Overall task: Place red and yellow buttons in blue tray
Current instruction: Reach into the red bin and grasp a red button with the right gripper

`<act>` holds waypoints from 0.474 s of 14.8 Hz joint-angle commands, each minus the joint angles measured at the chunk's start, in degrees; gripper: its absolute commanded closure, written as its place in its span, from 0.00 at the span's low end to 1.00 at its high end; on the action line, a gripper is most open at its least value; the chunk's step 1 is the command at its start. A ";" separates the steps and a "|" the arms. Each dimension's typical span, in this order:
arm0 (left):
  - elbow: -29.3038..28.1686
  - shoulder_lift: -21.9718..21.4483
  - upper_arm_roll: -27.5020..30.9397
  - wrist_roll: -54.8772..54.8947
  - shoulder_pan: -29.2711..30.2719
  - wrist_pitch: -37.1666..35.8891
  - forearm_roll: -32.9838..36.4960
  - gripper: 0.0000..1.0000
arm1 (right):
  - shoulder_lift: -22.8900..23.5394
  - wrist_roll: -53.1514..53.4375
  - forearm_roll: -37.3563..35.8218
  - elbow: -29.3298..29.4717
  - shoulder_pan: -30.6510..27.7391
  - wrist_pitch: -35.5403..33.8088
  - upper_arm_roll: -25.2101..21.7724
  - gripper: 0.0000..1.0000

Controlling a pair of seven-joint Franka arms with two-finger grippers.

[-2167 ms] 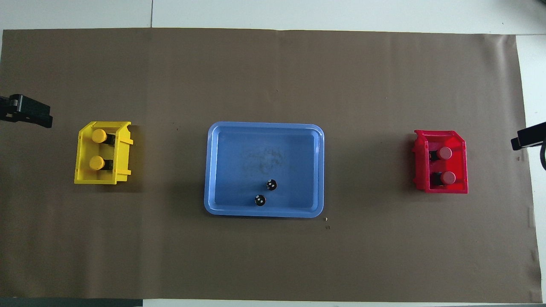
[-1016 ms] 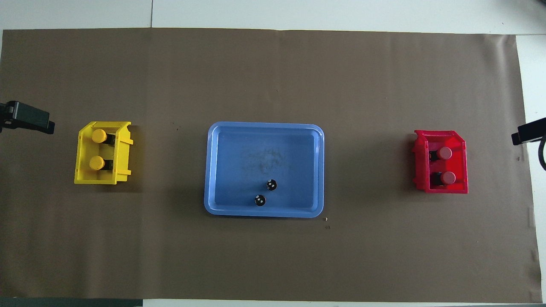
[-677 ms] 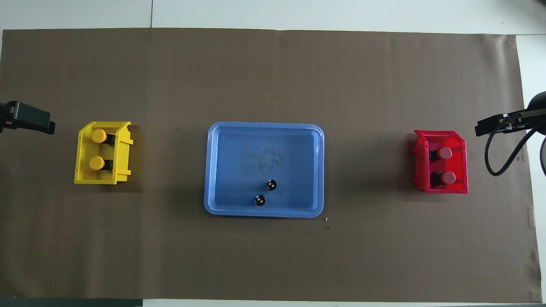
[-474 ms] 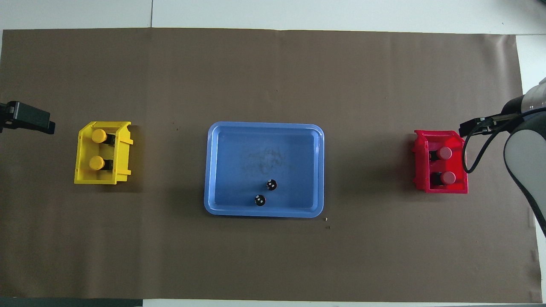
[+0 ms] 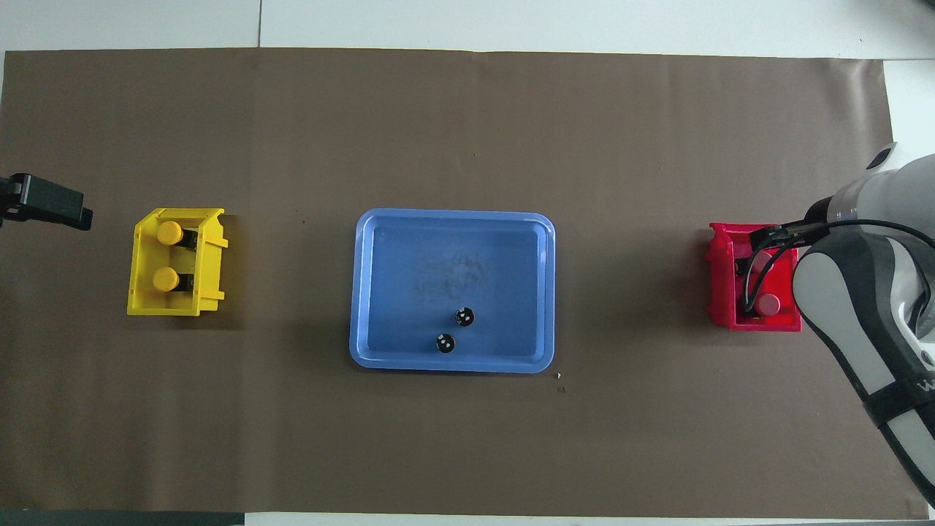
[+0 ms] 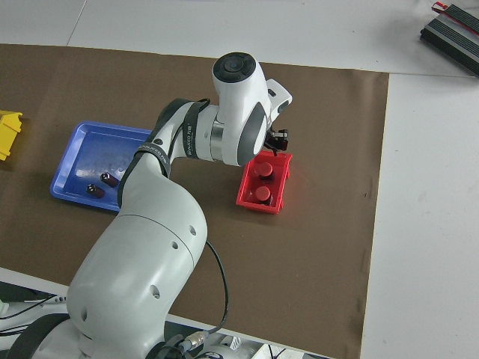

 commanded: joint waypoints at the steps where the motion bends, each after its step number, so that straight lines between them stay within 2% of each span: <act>1: -1.56 -1.51 0.05 0.52 0.57 -0.37 -1.06 0.00 | -1.97 0.21 0.45 -3.89 -0.82 3.05 0.46 0.33; 7: -1.56 -1.51 -0.03 0.52 0.57 -0.37 -1.06 0.00 | -2.23 0.21 0.45 -6.79 -0.91 5.52 0.46 0.34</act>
